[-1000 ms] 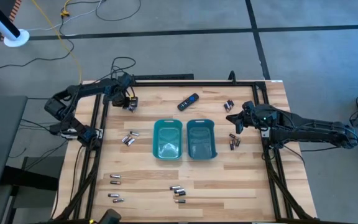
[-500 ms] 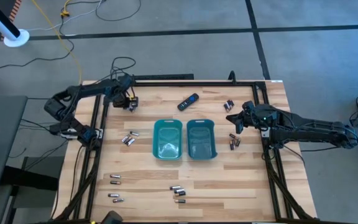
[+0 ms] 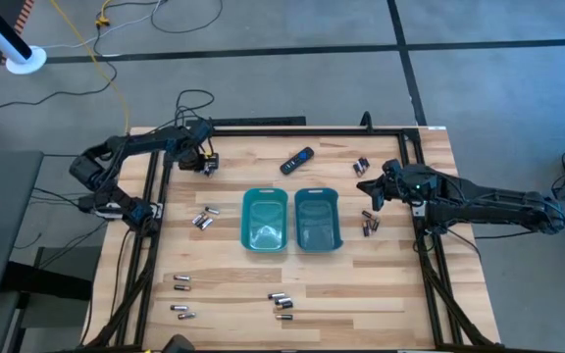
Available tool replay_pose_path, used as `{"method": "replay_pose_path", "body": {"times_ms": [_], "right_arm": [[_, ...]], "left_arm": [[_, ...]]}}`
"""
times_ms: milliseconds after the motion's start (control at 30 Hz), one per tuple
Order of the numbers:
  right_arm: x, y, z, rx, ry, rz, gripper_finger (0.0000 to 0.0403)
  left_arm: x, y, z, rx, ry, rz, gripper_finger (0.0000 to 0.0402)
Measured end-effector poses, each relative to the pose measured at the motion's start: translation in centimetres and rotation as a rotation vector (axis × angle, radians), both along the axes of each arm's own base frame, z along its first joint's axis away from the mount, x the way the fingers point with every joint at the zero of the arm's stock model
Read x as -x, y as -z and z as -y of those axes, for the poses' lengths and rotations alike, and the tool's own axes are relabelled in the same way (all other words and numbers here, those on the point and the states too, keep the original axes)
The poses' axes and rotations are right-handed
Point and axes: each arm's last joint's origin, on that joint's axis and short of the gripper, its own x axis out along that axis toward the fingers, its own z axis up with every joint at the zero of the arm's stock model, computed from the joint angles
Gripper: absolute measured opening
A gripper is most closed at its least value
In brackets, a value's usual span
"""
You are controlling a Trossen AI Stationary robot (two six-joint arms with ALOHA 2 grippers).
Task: Sort batteries
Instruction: Put the silver and black battery into the green bin
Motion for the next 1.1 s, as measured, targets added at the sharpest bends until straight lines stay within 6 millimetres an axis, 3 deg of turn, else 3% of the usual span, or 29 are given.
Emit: {"method": "replay_pose_path", "body": {"times_ms": [833, 1100], "right_arm": [[0.1, 0.3, 0.0, -0.006, -0.002, -0.034, 0.0071], [0.2, 0.3, 0.0, -0.007, -0.001, -0.038, 0.0071]], "left_arm": [[1.3, -3.8, 1.9, -0.049, 0.022, 0.061, 0.0062], [-1.0, -3.8, 3.6, -0.001, 0.2, 0.121, 0.0062]]}}
